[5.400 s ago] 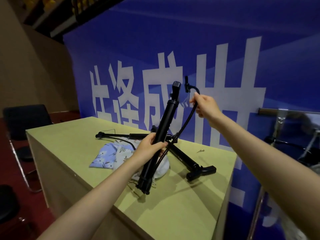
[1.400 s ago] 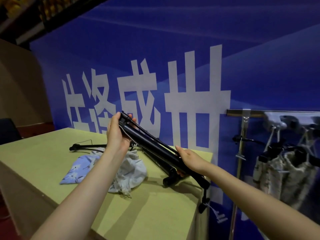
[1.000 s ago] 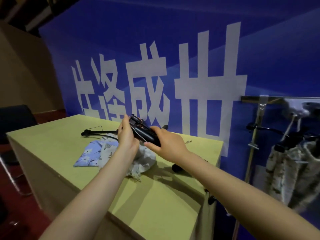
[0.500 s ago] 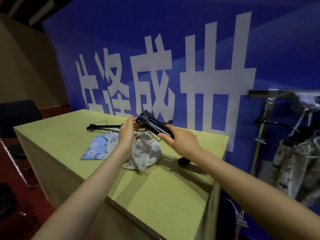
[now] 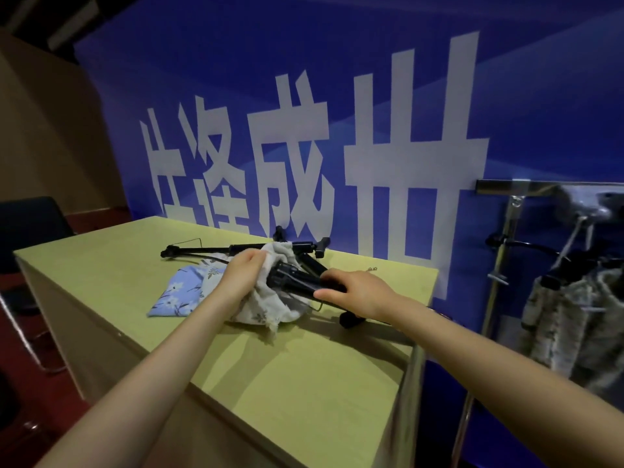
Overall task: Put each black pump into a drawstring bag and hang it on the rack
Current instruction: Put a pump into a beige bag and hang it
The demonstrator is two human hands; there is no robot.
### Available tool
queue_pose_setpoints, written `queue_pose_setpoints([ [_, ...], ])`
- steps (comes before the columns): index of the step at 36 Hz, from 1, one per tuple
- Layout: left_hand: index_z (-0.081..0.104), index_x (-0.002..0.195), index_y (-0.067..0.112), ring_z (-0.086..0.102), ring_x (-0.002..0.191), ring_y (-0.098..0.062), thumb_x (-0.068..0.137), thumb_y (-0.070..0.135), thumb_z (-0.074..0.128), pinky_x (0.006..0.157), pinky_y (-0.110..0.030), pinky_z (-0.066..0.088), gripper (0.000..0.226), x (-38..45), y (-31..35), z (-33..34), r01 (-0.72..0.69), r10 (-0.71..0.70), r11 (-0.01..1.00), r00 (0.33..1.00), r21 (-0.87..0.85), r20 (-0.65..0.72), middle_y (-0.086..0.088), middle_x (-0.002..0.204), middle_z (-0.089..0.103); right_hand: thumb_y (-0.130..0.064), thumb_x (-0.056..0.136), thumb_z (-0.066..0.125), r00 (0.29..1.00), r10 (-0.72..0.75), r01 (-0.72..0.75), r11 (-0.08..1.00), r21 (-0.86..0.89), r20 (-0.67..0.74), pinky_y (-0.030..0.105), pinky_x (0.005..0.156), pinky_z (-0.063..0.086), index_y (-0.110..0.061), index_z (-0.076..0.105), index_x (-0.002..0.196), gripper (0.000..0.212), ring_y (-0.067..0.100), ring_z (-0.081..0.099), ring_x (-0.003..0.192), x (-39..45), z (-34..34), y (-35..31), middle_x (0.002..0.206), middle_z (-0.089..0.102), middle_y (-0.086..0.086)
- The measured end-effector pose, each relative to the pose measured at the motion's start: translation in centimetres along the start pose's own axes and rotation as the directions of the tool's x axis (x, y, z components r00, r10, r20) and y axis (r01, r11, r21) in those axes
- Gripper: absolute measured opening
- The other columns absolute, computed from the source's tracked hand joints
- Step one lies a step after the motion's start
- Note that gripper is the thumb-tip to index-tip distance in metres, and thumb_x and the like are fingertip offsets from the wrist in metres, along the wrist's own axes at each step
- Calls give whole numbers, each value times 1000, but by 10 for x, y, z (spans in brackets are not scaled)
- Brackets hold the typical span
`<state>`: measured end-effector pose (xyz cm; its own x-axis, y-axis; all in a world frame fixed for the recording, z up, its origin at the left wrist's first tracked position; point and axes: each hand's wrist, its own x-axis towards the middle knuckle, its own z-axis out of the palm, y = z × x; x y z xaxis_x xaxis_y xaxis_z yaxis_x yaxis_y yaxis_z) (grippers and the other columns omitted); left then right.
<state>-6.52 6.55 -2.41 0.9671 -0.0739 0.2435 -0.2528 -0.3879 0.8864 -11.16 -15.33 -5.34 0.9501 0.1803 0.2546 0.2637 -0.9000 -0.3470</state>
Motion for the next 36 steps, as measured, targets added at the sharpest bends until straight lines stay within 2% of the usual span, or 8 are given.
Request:
queue_pose_setpoints([
  [6,72,93,21,65,91,-17,96,33,54,82,-33,51,21,-15,37,11,-237,231,971,943,-5,239,-2,93,70,-68,89,44,994,-99,88,972,-218,-41,29,59,43,-37,50,134,54,17,58,80,10,-3,-10,98,69,-1],
  [11,66,86,19,58,75,-14,95,33,56,68,-31,46,19,2,29,10,-363,352,903,932,228,88,3,78,63,-63,91,46,962,-238,200,947,-251,-133,27,59,41,-42,44,138,52,16,60,79,6,-18,-18,99,70,-5],
  [15,65,94,25,57,94,-12,93,47,51,79,-32,45,26,17,9,3,-320,305,858,947,402,102,7,98,62,-66,90,45,931,-342,277,890,-363,-128,28,60,43,-41,35,146,62,16,62,81,0,-29,-16,98,70,-4],
  [24,68,113,20,71,93,-22,67,55,78,83,-39,55,59,9,1,-1,105,-64,989,939,-104,336,-5,101,74,-71,88,39,896,-437,329,776,-538,-82,30,62,49,-41,31,148,67,14,60,81,0,-50,-3,102,66,-5],
  [29,69,96,20,66,99,-24,79,38,75,88,-38,52,26,7,-3,13,87,-36,967,977,-242,208,-6,108,71,-69,84,51,899,-396,251,817,-519,-189,30,77,45,-34,49,140,65,15,56,100,8,-55,1,109,64,-5],
  [31,64,114,20,59,111,-21,78,43,75,97,-39,48,45,6,-5,19,95,-60,952,990,-291,125,2,121,62,-63,83,59,876,-397,221,835,-504,-273,33,87,42,-27,58,132,61,19,51,111,10,-55,7,115,61,-1],
  [34,55,130,18,58,108,-20,82,41,73,93,-37,49,56,6,-8,24,90,-76,923,996,-373,50,-1,123,57,-46,86,64,744,-382,201,910,-362,-548,29,83,43,-18,69,106,34,19,54,100,0,-48,18,103,63,-1],
  [36,56,117,23,60,87,-13,89,32,67,73,-28,51,31,5,-12,24,77,-79,904,997,-420,14,2,102,61,-47,89,57,731,-95,130,991,2,-675,26,71,43,-13,67,87,35,13,54,82,-9,-42,21,88,63,0],
])
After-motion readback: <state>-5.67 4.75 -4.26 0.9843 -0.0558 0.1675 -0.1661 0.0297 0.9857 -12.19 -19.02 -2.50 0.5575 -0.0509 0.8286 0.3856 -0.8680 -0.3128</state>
